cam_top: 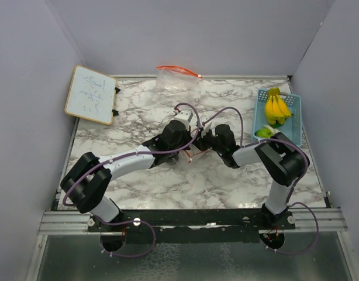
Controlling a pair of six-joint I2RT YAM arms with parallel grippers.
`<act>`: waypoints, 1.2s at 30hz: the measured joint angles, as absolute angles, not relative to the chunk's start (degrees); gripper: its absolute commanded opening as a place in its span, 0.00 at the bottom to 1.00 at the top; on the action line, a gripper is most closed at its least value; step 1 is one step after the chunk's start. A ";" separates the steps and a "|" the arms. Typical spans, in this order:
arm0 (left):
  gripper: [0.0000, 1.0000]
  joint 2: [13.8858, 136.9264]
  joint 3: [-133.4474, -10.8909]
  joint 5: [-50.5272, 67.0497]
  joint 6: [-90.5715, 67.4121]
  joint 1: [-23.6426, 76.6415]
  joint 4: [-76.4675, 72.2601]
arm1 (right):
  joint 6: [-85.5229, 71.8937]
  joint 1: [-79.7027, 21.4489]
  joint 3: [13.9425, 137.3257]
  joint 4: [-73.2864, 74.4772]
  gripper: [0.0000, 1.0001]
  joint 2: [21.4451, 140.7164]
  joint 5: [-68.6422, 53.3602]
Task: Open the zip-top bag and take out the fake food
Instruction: Pick up the fake vegetable from the zipper food storage bag, then place the fake vegetable in the bin.
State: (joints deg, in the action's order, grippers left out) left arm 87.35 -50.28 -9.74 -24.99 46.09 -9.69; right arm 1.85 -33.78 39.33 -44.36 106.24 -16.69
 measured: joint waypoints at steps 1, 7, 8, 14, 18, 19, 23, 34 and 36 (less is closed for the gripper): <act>0.00 87.35 -50.28 -9.74 -24.99 46.09 -9.80 | 1.76 -33.80 38.81 -44.34 0.01 104.99 -16.86; 0.00 87.35 -50.24 -9.58 -25.02 45.80 -10.15 | 1.30 -33.80 37.36 -43.79 0.01 99.35 -17.89; 0.00 87.35 -50.17 -9.56 -25.02 45.80 -10.28 | 1.26 -33.78 37.19 -43.38 0.01 98.56 -17.89; 0.00 87.35 -50.11 -9.41 -25.02 45.12 -10.66 | 1.13 -33.80 36.62 -36.71 0.01 92.53 -15.66; 0.00 87.35 -50.11 -9.28 -24.99 43.99 -10.68 | 0.25 -33.80 36.60 -28.29 0.01 87.90 -9.19; 0.00 87.35 -50.11 -9.21 -25.02 43.68 -10.68 | -0.01 -33.80 36.56 -26.37 0.01 86.63 -7.64; 0.00 87.35 -50.11 -8.78 -25.02 42.35 -10.76 | -1.52 -33.80 36.49 -19.09 0.01 81.45 -0.91; 0.00 88.49 -49.12 -8.73 -24.95 40.93 -11.84 | -3.40 -33.23 39.18 -6.26 0.01 75.46 12.49; 0.00 89.67 -49.04 -8.99 -24.95 40.93 -12.03 | -3.64 -31.81 39.70 -4.49 0.01 74.28 13.19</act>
State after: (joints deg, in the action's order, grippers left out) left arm 89.67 -49.04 -8.99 -24.95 40.93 -12.03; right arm -3.64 -31.81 39.70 -4.49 74.28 13.19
